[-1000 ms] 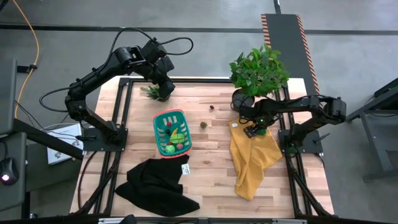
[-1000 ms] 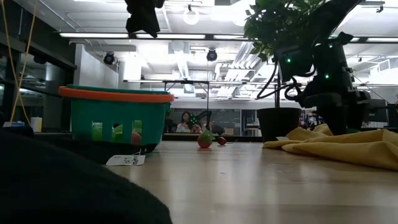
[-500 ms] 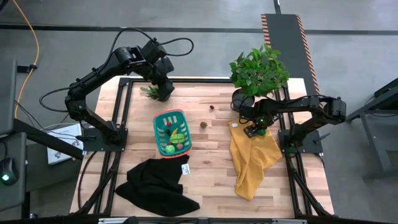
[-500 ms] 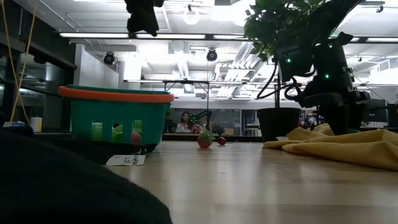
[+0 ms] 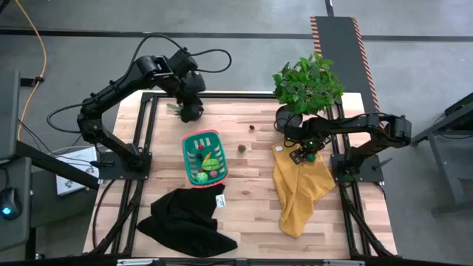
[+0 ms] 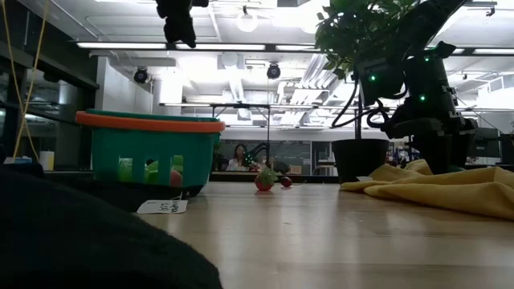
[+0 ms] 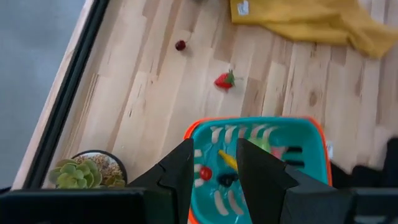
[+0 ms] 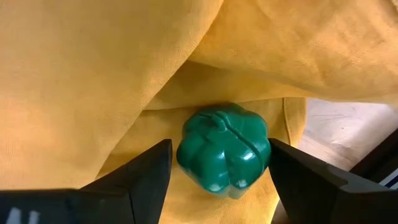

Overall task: Pick and placing Produce into tupperware
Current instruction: Put the green pepper in the green basket

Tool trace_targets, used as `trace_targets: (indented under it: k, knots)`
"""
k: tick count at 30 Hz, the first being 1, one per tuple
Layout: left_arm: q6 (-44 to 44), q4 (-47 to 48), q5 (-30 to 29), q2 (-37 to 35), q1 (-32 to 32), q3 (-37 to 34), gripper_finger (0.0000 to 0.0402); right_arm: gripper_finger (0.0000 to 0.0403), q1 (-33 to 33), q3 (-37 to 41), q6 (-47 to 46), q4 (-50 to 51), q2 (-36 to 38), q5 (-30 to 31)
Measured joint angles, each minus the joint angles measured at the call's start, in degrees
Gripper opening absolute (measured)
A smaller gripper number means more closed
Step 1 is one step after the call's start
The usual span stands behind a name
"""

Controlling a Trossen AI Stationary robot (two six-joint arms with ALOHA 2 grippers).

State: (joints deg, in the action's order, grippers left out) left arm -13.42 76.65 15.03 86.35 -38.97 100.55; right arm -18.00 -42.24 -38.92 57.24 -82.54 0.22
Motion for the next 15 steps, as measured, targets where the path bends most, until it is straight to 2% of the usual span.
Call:
trace_targets:
  k: [3, 15]
  knots:
    - [-4.2, 1.5, 0.8, 0.0, 0.0, 0.0, 0.0111, 0.0249, 0.0, 0.0, 0.4, 0.0, 0.0, -0.2]
    - [-14.2, 2.1, 11.4, 0.0, 0.0, 0.0, 0.0111, 0.0249, 0.0, 0.0, 1.9, 0.0, 0.0, -1.1]
